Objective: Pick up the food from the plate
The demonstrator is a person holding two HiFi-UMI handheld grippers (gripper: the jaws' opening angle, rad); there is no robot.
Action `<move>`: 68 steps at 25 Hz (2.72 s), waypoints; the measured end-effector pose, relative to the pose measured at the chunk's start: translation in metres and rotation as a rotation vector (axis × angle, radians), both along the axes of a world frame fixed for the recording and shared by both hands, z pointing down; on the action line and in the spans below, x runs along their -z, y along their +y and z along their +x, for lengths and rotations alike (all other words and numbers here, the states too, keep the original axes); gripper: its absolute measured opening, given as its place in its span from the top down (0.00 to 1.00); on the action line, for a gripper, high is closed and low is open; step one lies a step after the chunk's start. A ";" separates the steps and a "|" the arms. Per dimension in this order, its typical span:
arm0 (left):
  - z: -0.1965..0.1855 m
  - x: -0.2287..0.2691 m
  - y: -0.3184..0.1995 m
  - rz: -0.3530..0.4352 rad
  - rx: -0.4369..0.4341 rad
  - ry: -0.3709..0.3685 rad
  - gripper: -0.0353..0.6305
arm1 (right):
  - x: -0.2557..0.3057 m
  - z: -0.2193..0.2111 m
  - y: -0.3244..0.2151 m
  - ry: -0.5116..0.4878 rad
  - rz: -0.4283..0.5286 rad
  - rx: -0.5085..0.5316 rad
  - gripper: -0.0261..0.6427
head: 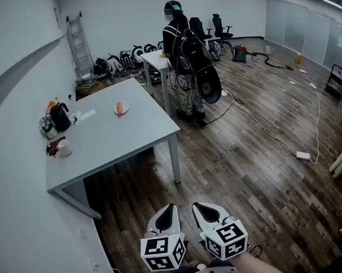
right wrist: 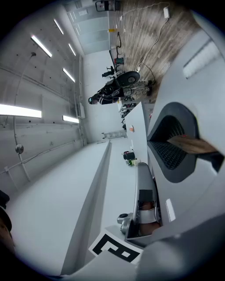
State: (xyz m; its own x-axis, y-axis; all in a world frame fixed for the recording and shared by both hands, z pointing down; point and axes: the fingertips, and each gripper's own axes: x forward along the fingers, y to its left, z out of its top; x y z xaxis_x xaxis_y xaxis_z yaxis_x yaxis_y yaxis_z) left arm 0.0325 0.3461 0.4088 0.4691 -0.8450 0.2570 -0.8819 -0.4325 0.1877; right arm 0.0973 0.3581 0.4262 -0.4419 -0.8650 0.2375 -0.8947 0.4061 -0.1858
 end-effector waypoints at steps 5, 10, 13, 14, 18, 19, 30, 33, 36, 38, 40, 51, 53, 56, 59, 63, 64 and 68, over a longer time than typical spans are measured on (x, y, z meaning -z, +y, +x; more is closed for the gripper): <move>-0.004 -0.013 -0.001 -0.035 0.040 0.013 0.94 | -0.012 -0.001 -0.004 -0.002 -0.032 0.030 0.96; -0.022 -0.029 -0.025 -0.074 0.082 0.017 0.93 | -0.025 -0.017 -0.030 -0.009 -0.060 0.076 0.96; -0.041 -0.038 -0.059 -0.083 0.092 0.031 0.93 | -0.032 -0.035 -0.064 -0.008 -0.067 0.096 0.96; -0.048 -0.039 -0.074 -0.079 0.092 0.031 0.93 | -0.034 -0.042 -0.079 -0.005 -0.068 0.103 0.96; -0.080 -0.034 -0.147 -0.058 0.090 0.009 0.93 | -0.029 -0.077 -0.153 0.019 -0.044 0.111 0.96; -0.089 -0.030 -0.166 -0.053 0.091 0.005 0.94 | -0.025 -0.085 -0.173 0.021 -0.037 0.109 0.96; -0.162 -0.010 -0.335 -0.008 0.107 0.002 0.93 | -0.007 -0.163 -0.342 0.059 0.000 0.119 0.96; -0.170 -0.014 -0.360 -0.038 0.114 0.014 0.93 | -0.009 -0.168 -0.362 0.067 -0.023 0.120 0.96; -0.175 -0.021 -0.390 -0.058 0.131 0.033 0.93 | -0.017 -0.166 -0.394 0.064 -0.035 0.110 0.96; -0.176 -0.026 -0.412 -0.069 0.139 0.031 0.94 | -0.021 -0.163 -0.421 0.056 -0.042 0.103 0.96; -0.178 -0.030 -0.436 -0.072 0.148 0.023 0.94 | -0.022 -0.160 -0.452 0.046 -0.038 0.098 0.96; -0.171 -0.044 -0.624 -0.095 0.249 0.047 0.93 | -0.018 -0.150 -0.653 0.086 -0.023 0.203 0.96; -0.174 -0.052 -0.655 -0.109 0.269 0.045 0.93 | -0.021 -0.150 -0.684 0.091 -0.023 0.230 0.96; -0.177 -0.064 -0.694 -0.128 0.303 0.029 0.93 | -0.028 -0.149 -0.725 0.103 -0.032 0.269 0.96; -0.181 -0.084 -0.729 -0.183 0.329 0.027 0.93 | -0.041 -0.147 -0.756 0.116 -0.063 0.293 0.96; -0.185 -0.120 -0.776 -0.288 0.314 0.000 0.81 | -0.060 -0.149 -0.789 0.106 -0.110 0.295 0.96; -0.187 -0.128 -0.789 -0.302 0.313 -0.012 0.77 | -0.065 -0.151 -0.797 0.098 -0.121 0.293 0.96; -0.205 -0.160 -0.846 -0.373 0.324 -0.053 0.68 | -0.081 -0.159 -0.824 0.066 -0.153 0.289 0.96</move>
State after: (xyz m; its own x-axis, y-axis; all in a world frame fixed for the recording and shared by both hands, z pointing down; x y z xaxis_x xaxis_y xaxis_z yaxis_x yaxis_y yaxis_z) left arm -0.1725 -0.4999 0.5687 0.1760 -0.7910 0.5859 -0.9723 -0.0468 0.2289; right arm -0.0621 -0.4663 0.5077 -0.6429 -0.6584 0.3913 -0.7589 0.6166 -0.2093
